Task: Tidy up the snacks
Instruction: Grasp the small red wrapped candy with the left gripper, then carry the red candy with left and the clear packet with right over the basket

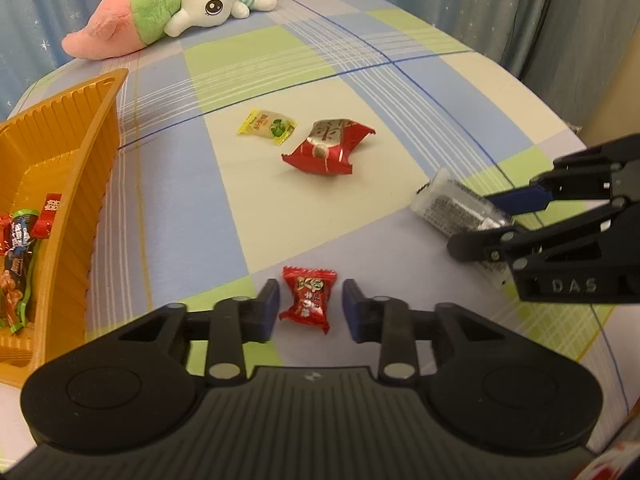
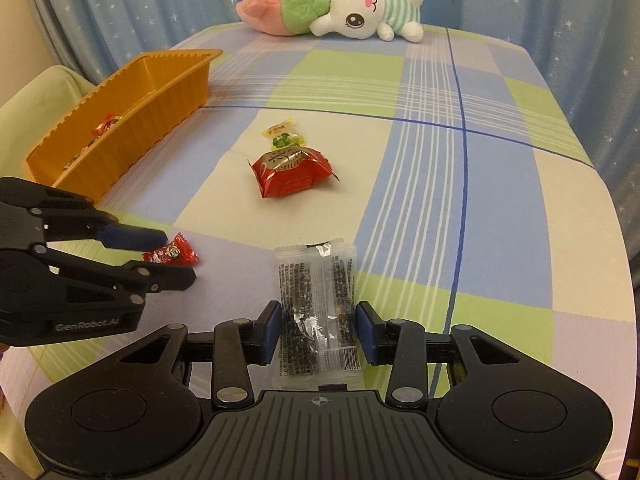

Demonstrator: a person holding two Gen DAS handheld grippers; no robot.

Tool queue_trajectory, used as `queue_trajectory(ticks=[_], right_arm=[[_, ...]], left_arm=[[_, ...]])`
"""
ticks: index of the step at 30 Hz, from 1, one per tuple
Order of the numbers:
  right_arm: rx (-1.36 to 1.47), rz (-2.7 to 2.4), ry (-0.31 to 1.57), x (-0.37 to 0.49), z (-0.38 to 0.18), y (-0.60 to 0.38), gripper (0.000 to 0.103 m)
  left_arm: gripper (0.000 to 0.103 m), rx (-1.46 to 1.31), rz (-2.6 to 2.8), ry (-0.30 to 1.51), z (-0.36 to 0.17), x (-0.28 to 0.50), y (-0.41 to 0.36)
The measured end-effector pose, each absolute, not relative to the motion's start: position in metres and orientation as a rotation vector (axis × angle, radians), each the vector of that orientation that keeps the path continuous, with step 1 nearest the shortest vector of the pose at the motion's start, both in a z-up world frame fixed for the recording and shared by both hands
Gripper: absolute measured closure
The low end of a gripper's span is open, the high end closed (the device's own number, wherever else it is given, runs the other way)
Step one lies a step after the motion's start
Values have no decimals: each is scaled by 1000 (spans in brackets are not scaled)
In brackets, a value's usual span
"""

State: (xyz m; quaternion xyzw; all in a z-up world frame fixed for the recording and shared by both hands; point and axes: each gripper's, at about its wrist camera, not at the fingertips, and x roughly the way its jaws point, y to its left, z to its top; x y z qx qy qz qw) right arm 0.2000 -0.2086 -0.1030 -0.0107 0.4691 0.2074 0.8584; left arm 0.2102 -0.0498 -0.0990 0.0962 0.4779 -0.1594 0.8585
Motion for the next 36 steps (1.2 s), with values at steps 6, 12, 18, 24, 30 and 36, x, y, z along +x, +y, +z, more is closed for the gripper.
queue_trajectory(ticks=[6,12,18,24,30,36], right_arm=[[-23,423,984,195,-102,-206,64],[-25,433,989,190,-99,-203,65],[-15,452,977,182,-91,-198,66],[16,469,969,177,-79,-190,66],[31,497,952,173,-65,-175,66],[49,540,935,170,-49,-151,66]], left_arm=[[86,193,-331,1001,-98,207,-49],[88,175,-315,1003,-93,203,-44],[88,162,-297,997,-86,196,-36],[88,137,-284,972,-74,186,-24],[88,100,-265,936,-56,171,-2],[88,72,-227,896,-33,155,27]])
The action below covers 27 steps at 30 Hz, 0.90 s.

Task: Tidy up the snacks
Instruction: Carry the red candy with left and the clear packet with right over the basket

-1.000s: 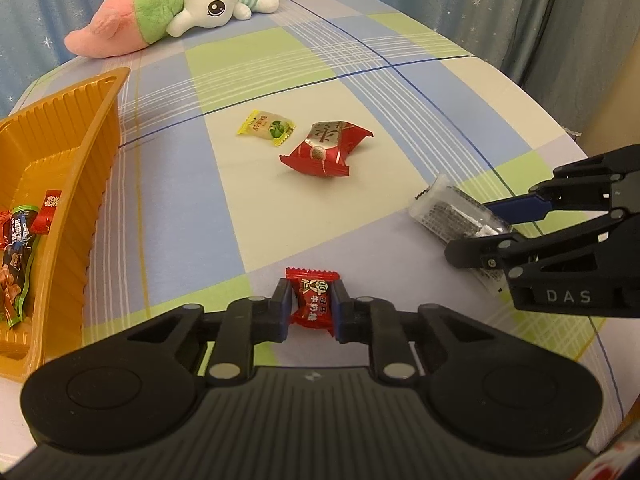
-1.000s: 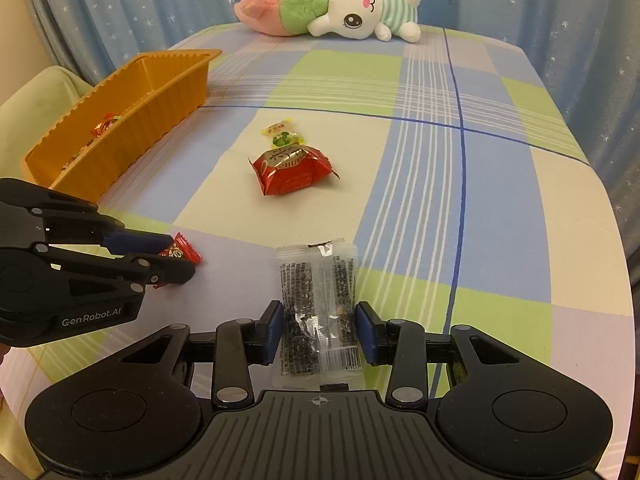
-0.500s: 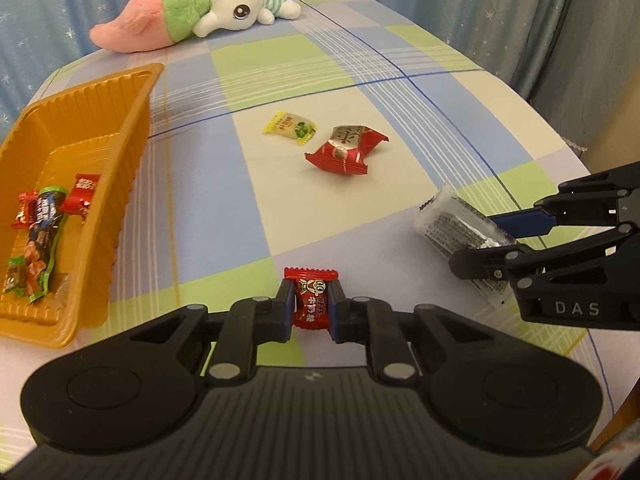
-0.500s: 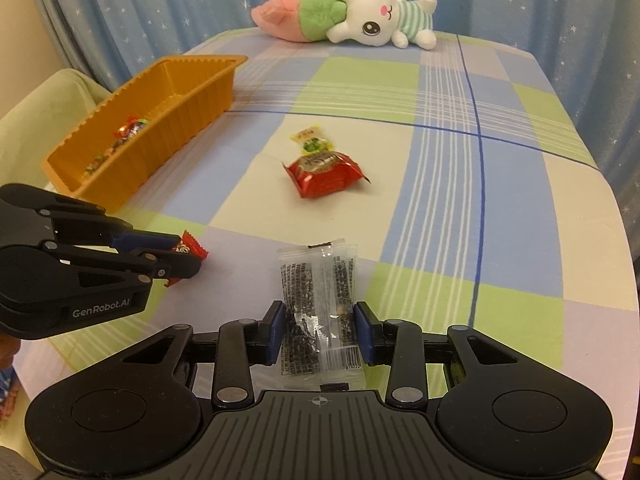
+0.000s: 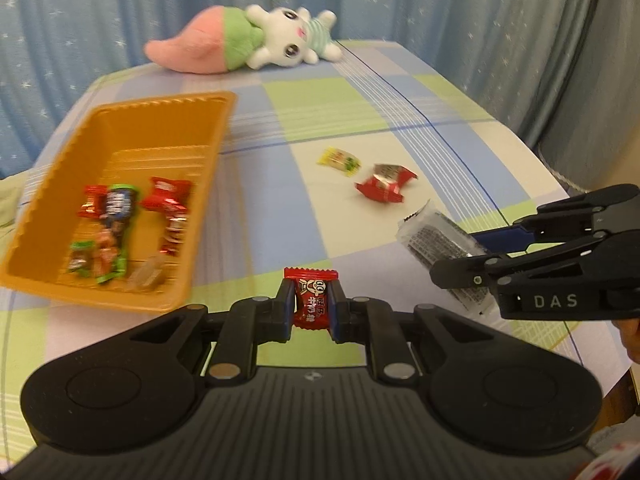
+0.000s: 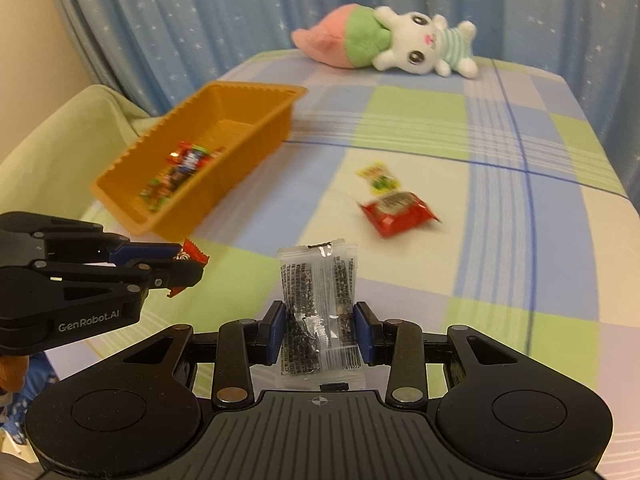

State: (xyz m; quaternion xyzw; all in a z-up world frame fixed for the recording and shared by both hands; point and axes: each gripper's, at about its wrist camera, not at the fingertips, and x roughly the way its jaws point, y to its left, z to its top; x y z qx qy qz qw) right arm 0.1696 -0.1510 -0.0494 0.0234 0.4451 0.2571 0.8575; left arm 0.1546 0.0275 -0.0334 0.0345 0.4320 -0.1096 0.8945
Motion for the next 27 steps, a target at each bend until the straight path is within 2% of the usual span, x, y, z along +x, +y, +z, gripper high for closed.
queue_trajectory(ticks=[14,27], right_arm=[[84,721,901,178,-16,-50,66],[108,711,904,231,-13,15,66]], left_arm=[[88,29,-78,814,4,149,128],[88,58,-54,797,5,201,193]])
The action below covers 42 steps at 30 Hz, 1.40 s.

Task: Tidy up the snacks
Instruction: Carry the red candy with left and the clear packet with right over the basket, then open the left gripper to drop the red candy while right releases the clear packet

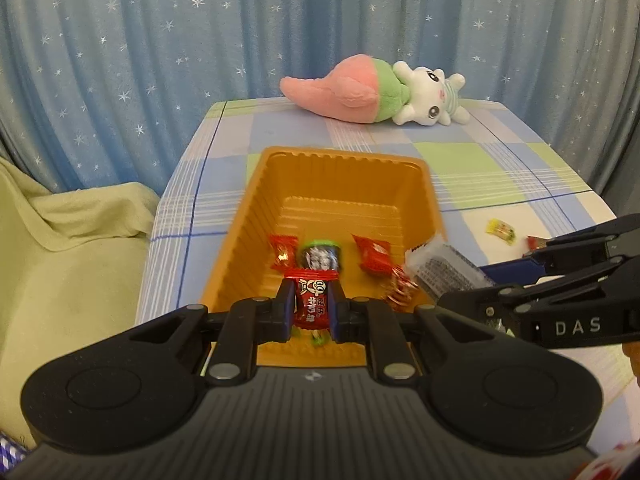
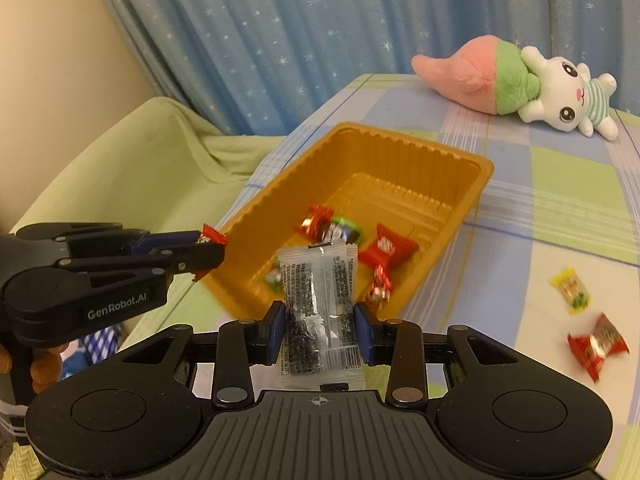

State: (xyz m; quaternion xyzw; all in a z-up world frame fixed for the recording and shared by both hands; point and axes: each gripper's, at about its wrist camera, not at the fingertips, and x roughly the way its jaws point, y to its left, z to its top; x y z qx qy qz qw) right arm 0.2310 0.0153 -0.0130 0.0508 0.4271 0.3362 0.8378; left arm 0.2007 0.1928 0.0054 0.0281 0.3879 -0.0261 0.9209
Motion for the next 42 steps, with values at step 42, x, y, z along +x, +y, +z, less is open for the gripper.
queue_trajectory(ticks=[42], right_arm=[[130,520,913,384,-59,43,62]], left_arm=[[88,57,-103,890,-35,360,206]])
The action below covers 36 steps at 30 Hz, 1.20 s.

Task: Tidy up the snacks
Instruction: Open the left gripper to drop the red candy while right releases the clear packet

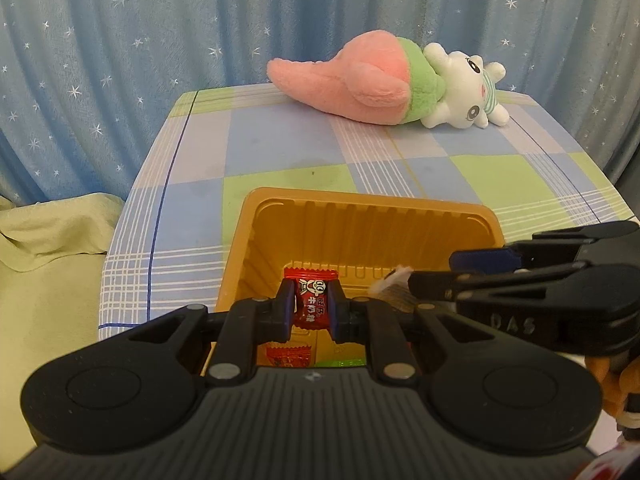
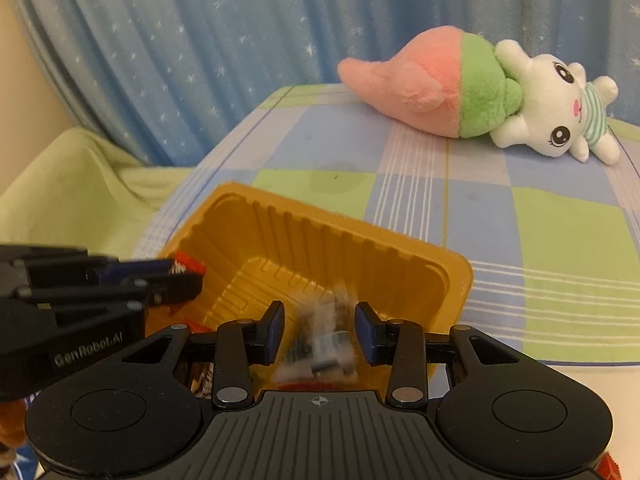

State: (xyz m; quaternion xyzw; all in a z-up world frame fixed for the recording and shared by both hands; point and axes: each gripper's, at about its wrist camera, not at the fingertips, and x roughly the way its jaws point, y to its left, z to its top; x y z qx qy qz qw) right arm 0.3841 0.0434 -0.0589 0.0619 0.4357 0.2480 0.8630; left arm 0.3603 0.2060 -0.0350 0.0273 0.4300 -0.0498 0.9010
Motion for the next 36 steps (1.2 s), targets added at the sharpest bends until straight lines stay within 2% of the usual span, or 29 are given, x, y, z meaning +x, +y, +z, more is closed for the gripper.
queue_trajectory(ticks=[18,20,21,23,25,29,31,36], right_arm=[[161,495,909,382,-52,24,60],[166,494,908,380,-52,22,60],[167,494,908,379,-51,22,59],[170,494,909,377,-50,19,59],[173,494,906,373,-49,17,58],[186,492,894,365,-45,13,46],[195,494,889,361,-42,11,41],[210,496,874,348,-35,6,28]], left_arm=[[87,63,-122,890,-35,369,197],[81,51,-125,885,-34,369,197],[73,44,-121,886,-34,369,197],[71,47,-118,880,-34,367,196],[59,47,-114,887,-35,366,197],[50,39,-108,882,-31,357,199],[42,34,-106,875,-28,350,200],[35,20,-99,861,-17,333,202]])
